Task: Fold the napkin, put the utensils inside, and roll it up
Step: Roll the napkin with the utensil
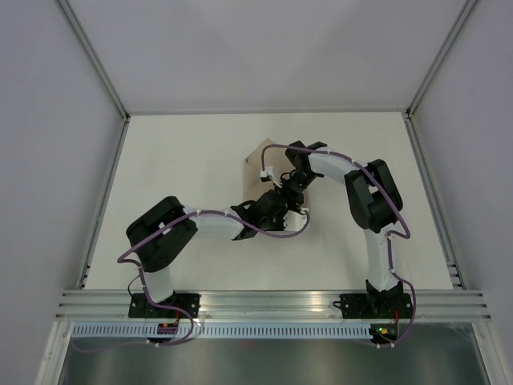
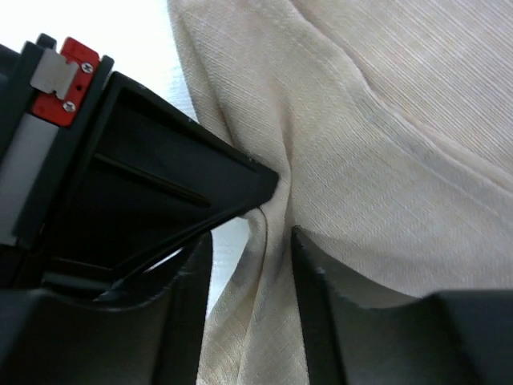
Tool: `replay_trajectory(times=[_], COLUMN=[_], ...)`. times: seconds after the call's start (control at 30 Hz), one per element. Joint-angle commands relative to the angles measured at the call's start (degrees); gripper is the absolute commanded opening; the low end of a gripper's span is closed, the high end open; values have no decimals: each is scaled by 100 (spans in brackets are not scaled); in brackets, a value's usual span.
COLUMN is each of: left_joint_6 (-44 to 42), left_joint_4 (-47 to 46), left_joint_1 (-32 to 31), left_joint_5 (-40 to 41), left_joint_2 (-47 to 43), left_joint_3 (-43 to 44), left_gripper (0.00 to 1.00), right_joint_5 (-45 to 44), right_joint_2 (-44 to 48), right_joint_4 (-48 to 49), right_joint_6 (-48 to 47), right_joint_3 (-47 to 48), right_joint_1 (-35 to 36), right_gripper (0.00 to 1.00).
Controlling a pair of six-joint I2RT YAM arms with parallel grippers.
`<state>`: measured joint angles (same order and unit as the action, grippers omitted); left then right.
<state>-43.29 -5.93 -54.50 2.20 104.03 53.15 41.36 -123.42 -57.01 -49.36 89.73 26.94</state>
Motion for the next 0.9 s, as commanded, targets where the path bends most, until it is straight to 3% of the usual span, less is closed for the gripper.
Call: replay_trajectory(times=[0.0,0.27,0.63,0.87], left_joint_6=[593,787,1147,1542], left_joint_4=[488,909,1384,1832], left_joint_1=[-43,-26,115,414], left_joint_5=[-527,-729,-1203,-2098], left_joint_2=[4,30,126,310], left_joint_3=[29,205,504,951], left_gripper=[2,2,2,2], right_joint_5=[-278,46,1030,1576], right_joint_2=[335,792,1705,2453], right_joint_4=[471,1270,2772,3275], right_joint_6=[304,1279,2431,2064], right_joint_3=[-193,-342,-1027,-1923], right_joint_1=[-127,-601,-1735,-2377], right_gripper=[52,60,61,61])
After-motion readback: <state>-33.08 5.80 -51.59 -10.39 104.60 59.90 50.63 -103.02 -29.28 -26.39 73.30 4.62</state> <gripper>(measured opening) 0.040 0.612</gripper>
